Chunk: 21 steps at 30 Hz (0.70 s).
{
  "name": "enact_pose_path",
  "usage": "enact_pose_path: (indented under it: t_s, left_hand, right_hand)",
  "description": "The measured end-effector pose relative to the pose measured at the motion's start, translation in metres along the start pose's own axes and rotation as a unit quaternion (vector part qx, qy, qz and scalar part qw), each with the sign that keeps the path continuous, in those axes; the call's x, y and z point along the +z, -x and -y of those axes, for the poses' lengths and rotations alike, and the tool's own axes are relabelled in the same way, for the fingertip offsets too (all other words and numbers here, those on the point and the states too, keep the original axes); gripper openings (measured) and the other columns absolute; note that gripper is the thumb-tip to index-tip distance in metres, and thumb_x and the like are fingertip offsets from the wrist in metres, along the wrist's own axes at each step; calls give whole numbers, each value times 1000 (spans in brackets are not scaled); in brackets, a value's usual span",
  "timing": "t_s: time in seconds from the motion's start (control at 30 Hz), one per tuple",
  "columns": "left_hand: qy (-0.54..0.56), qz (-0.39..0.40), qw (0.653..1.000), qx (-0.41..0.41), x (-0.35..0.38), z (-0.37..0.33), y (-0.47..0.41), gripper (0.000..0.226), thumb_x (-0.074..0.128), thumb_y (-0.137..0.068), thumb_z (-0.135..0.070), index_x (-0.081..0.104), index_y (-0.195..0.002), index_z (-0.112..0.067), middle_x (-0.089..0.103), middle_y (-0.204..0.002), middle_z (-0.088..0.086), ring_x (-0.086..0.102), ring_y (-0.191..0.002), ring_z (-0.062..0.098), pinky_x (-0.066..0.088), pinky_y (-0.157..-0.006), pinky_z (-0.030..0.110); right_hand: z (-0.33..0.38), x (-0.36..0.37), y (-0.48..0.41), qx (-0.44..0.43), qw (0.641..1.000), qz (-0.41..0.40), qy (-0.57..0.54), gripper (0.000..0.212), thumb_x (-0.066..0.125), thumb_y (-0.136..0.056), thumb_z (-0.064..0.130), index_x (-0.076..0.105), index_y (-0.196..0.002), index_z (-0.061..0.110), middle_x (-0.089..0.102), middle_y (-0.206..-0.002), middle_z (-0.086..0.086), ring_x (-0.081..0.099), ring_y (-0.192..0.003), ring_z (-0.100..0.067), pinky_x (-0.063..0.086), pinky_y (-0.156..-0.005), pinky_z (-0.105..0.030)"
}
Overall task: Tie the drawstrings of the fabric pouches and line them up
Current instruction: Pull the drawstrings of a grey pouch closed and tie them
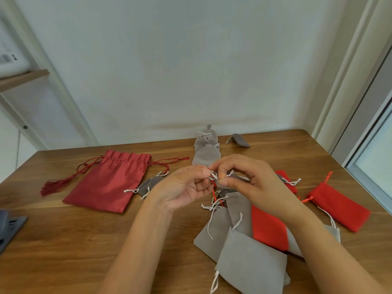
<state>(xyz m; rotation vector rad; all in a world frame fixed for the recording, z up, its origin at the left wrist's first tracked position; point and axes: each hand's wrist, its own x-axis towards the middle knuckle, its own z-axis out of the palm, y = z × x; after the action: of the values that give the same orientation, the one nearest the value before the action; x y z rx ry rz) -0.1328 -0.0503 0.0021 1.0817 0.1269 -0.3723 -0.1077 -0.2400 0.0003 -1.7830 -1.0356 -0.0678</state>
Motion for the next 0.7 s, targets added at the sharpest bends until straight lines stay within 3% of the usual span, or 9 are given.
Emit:
enact_pose_path:
  t_s: [0.17,0.3,0.47,0.6,0.7]
  left_hand:
    - [-89,-32,992,81,-2,1,-2,17,69,-64,-3,67,-53,-17,63,-62,5,63,-60,11,56,-67,24]
    - [-211,-44,962,169,0,-1,4,16,75,-72,1,68,-70,-14,72,-74,4,67,-75,12,52,-72,19]
    - [-314,-51,918,235,1,-2,6,23,74,-75,5,65,-78,-16,72,-73,-1,66,-72,10,51,-72,19]
    - [-309,-34,909,278,5,3,5,23,73,-71,1,56,-75,-15,70,-73,-2,64,-68,9,51,-66,19]
    - [-353,-51,888,290,9,8,3,19,71,-72,-5,58,-71,-20,68,-72,-6,64,-68,9,50,-66,23]
  right_hand:
    - [-1,4,-1,36,999,-8,1,5,72,-83,12,70,-82,16,69,-107,14,61,-109,-4,42,-92,-14]
    - [0,2,0,74,995,-33,-61,13,58,-94,27,65,-92,16,71,-103,6,64,-103,-10,50,-89,-31]
    - [-3,0,1,69,996,-25,-41,6,61,-93,12,55,-96,11,69,-108,1,57,-114,-3,44,-96,-20]
    - [-3,-1,0,62,997,-22,-29,7,62,-88,17,56,-91,13,65,-94,0,61,-94,-15,47,-86,-33]
    - [-4,2,-1,68,996,-6,-52,11,62,-87,20,56,-88,11,62,-86,2,60,-84,-13,48,-77,-27]
